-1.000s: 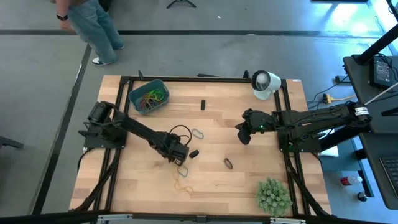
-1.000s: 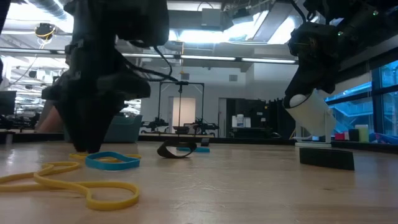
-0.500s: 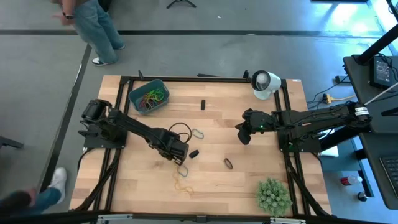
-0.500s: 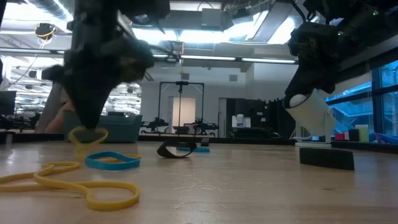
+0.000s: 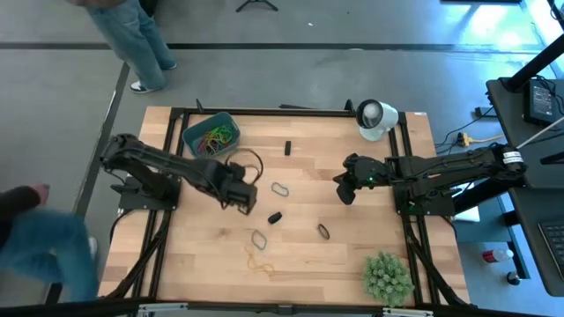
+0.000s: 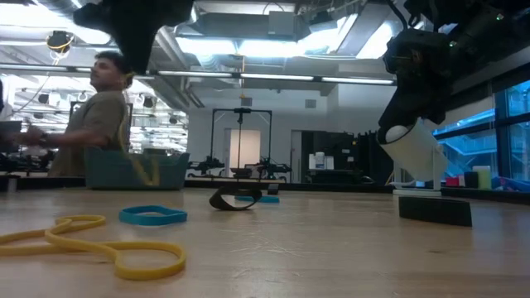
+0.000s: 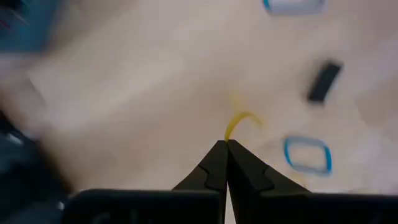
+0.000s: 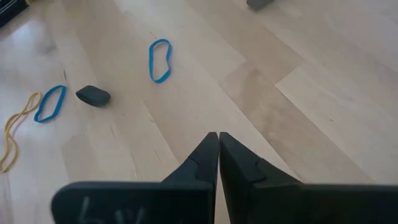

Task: Pick and place rubber bands into bin
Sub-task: Put the top yellow rubber band into the bin

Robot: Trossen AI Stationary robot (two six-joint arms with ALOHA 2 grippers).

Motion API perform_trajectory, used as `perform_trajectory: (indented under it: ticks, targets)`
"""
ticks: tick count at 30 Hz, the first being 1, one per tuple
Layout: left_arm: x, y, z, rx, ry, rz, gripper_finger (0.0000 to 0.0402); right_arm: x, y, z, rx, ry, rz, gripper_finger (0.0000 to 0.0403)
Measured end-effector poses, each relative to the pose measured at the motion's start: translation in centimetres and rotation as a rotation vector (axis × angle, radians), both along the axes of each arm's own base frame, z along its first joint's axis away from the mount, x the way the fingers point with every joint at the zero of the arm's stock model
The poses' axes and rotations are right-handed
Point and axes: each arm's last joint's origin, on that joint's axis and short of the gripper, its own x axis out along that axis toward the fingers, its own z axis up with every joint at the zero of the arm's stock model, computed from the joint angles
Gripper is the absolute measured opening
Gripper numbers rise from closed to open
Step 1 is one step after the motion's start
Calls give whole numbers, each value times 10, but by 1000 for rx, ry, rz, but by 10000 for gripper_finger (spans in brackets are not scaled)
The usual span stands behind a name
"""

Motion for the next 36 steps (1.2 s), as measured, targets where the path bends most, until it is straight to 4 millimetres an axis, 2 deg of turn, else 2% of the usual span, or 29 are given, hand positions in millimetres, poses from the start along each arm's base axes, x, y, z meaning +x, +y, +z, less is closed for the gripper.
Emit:
perform_trajectory:
  ticks: [5, 12, 18, 21, 26, 30, 36]
  targets:
    - [-17, 40, 18, 81, 25, 30, 2, 0, 0, 0, 0, -5, 0, 19]
    - [-48, 109, 43, 183, 20, 54, 1, 4, 0, 4, 3, -62, -4, 19]
    - [-75, 168, 49, 201, 72, 55, 1, 7, 0, 9, 4, -118, -4, 19]
    - [-80, 194, 37, 184, 53, 24, 1, 8, 0, 10, 4, -132, -6, 19]
    - [-87, 229, 0, 121, 45, -4, 1, 9, 0, 11, 5, -144, -17, 19]
    - [-93, 248, -28, 94, 74, -12, 1, 10, 0, 12, 6, -168, -18, 19]
    - [-89, 272, -62, 49, 58, -63, 1, 11, -1, 14, 19, -201, -80, 19]
